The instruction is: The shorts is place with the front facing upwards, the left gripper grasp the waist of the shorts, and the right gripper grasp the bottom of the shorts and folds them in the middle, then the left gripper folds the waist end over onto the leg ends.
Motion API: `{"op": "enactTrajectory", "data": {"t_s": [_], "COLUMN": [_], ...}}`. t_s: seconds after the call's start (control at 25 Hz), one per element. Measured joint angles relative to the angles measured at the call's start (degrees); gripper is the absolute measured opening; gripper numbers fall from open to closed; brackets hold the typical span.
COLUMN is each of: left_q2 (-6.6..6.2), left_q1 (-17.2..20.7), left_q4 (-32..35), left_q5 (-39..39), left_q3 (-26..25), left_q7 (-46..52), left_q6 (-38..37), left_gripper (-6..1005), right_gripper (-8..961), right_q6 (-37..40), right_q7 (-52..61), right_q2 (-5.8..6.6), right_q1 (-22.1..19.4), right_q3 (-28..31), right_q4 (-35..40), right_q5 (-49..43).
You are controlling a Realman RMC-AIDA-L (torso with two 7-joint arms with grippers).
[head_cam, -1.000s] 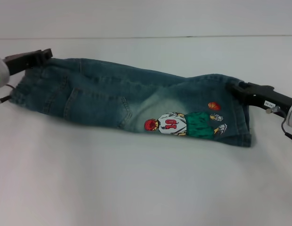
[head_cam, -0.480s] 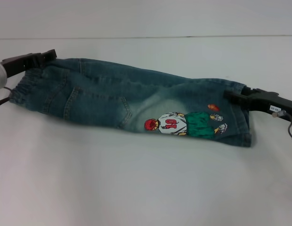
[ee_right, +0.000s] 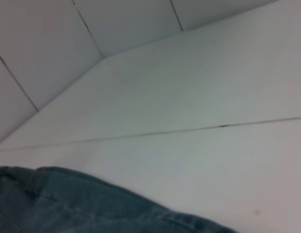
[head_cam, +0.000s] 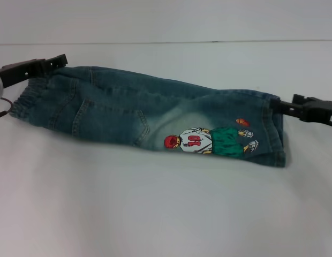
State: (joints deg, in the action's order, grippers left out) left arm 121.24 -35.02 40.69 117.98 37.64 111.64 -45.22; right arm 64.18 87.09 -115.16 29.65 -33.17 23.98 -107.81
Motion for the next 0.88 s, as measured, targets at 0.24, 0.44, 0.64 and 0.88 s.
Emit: {"op": "enactTrajectory", "data": {"t_s": [0.24, 0.44, 0.64, 0.88], "left_q2": [-0.44, -1.71, -2.76, -4.83], "left_q1": [1.86, 3.44, 4.33, 5.55], "left_q4": [2.68, 3.61, 3.61, 3.50], "left_q5": [-0.78, -1.12, -1.26, -0.92], "left_q3": [-0.06, -0.42, -2.41, -2.83], "left_q7": [0.88, 2.12, 2.17, 3.62], "left_q6": [-4.27, -8.69, -13.29, -17.35], "left_gripper": [868, 860, 852, 842], "right_gripper": [957, 957, 958, 957], "right_q6": [9.74, 23.81, 36.24, 39.88], "right_q7": [1.30, 1.72, 1.10, 0.66], "right_q2": [0.48, 1.40, 0.57, -2.22], "right_q1": [-3.58, -4.62, -4.37, -3.93], "right_q3": [4.65, 6.63, 3.91, -2.61], "right_q4": [5.37, 8.59, 15.18, 21.20], "right_q5": [3.50, 5.56, 2.76, -2.64]}}
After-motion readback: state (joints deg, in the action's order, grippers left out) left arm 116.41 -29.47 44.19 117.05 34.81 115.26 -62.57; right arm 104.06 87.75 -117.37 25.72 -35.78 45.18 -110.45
